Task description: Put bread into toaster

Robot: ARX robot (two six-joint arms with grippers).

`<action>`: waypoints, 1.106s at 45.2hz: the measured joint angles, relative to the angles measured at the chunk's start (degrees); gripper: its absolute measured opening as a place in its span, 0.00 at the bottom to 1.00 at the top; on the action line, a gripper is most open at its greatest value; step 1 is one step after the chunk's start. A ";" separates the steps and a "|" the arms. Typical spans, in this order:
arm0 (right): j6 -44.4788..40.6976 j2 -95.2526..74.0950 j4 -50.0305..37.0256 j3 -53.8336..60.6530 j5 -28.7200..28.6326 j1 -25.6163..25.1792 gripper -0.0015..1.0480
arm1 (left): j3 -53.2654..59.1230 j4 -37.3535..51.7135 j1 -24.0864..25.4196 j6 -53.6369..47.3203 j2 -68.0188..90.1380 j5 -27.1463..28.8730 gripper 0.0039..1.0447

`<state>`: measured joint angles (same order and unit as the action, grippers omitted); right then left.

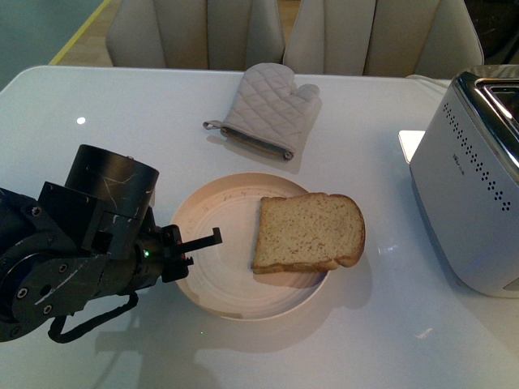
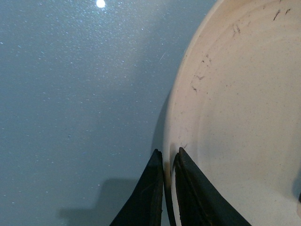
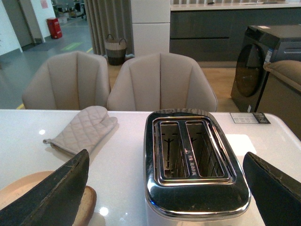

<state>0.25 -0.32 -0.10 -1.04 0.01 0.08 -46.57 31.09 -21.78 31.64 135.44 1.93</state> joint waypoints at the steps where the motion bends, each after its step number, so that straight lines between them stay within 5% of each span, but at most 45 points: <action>1: 0.00 0.00 0.00 0.00 0.02 0.00 0.91 | -0.02 0.02 -0.20 0.37 0.00 0.00 0.04; 5: 0.00 0.00 0.00 0.00 0.02 0.00 0.91 | -0.02 0.44 -0.63 1.81 0.00 -0.07 0.07; 15: 0.02 0.00 0.00 0.00 0.02 0.00 0.91 | 6.27 7.23 2.91 4.70 -4.20 0.13 0.47; 28: 0.00 0.00 0.00 0.00 0.02 0.00 0.91 | 19.30 13.40 12.07 6.60 -33.55 0.37 0.92; 40: 0.00 0.00 0.00 0.00 0.00 0.00 0.91 | 28.68 6.08 13.05 7.82 -62.25 -0.09 0.94; 50: 0.00 0.00 0.00 0.00 0.02 0.00 0.91 | 34.25 -13.11 15.76 10.67 -96.72 0.13 0.94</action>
<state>0.25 -0.32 -0.10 -1.04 0.03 0.08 -12.32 17.98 -6.02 42.30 38.72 2.07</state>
